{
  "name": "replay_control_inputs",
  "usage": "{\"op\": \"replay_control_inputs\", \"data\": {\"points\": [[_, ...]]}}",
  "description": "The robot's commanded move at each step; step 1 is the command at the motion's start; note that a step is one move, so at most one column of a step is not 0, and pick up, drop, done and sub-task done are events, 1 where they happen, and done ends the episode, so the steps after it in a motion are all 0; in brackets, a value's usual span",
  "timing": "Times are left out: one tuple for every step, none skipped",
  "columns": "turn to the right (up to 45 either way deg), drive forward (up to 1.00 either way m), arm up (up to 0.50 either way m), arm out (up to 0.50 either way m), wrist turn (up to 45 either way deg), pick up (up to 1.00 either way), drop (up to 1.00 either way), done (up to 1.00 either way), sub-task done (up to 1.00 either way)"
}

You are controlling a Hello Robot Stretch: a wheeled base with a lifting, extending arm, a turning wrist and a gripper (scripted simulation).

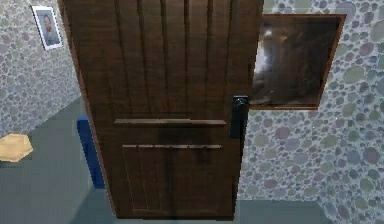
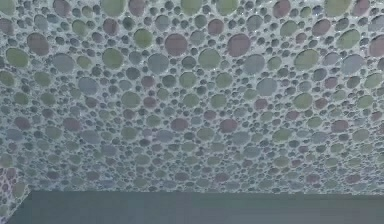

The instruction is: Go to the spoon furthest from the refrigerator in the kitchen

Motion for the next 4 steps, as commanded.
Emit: {"op": "replay_control_inputs", "data": {"points": [[0.0,0.35,0.00,0.00,0.0,0.00,0.00,0.00,0.00],[-42.0,0.00,0.00,0.00,0.0,0.00,0.00,0.00,0.00],[0.0,0.40,0.00,0.00,0.0,0.00,0.00,0.00,0.00],[-42.0,0.00,0.00,0.00,0.0,0.00,0.00,0.00,0.00]]}}
